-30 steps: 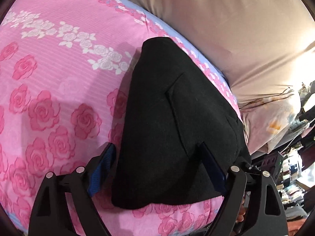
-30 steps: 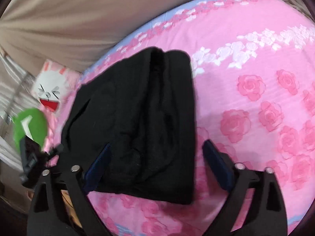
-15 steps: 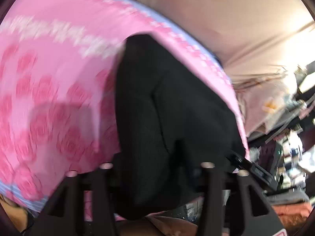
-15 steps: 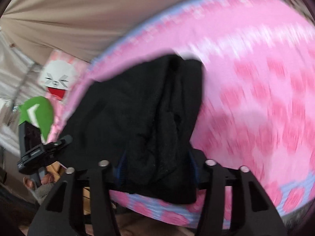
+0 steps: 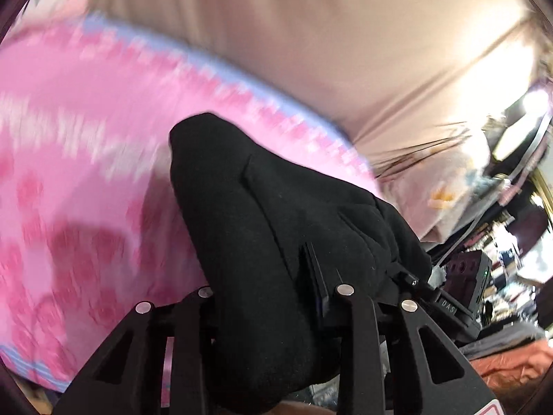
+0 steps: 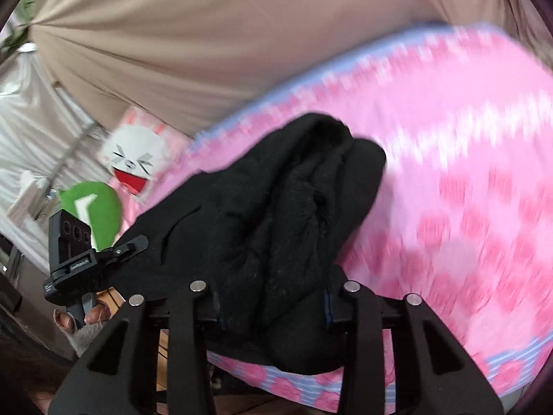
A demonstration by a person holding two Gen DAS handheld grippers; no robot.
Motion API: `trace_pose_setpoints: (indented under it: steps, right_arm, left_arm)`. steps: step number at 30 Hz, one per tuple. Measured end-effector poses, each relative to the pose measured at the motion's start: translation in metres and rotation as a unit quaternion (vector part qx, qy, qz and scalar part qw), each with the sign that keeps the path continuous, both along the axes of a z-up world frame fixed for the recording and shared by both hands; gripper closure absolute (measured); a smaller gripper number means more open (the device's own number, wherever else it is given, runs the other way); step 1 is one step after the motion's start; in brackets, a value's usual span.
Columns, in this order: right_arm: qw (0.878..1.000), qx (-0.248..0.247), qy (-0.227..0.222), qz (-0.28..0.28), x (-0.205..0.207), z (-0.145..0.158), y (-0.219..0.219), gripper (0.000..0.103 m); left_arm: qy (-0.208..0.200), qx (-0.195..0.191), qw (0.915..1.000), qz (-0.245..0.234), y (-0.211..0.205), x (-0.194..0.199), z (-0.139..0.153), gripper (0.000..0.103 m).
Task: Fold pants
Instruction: 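Lift the bundle edge and fold it over with both tools, then lower the bundle onto the bed and open both tools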
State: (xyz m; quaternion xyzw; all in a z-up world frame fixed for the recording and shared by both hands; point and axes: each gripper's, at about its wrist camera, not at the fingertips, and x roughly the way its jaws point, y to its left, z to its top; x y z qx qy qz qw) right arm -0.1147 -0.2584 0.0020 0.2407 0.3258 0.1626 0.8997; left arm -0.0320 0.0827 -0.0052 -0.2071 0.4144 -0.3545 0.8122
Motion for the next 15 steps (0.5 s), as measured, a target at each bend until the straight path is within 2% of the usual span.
trace_pose_setpoints:
  steps: [3, 6, 9, 12, 15]
  right_arm:
    - [0.997, -0.022, -0.074, 0.0, -0.007, 0.054, 0.004, 0.067]
    - [0.987, -0.038, -0.153, 0.002, -0.015, 0.111, 0.006, 0.067]
    - [0.973, -0.052, -0.226, 0.002, -0.021, 0.159, 0.008, 0.066]
    - [0.954, -0.07, -0.292, 0.002, -0.027, 0.2, 0.011, 0.066]
    - [0.937, -0.078, -0.339, 0.0, -0.02, 0.23, 0.011, 0.065]
  left_arm:
    - [-0.071, -0.014, 0.9973, -0.006, 0.002, -0.01, 0.053, 0.076]
    - [-0.154, -0.031, 0.9876, -0.004, 0.006, -0.023, 0.111, 0.076]
    - [-0.228, -0.043, 0.9727, 0.001, 0.011, -0.034, 0.16, 0.076]
    - [-0.299, -0.057, 0.9525, 0.007, 0.018, -0.041, 0.207, 0.076]
    - [-0.339, -0.064, 0.9387, 0.009, 0.019, -0.037, 0.234, 0.075]
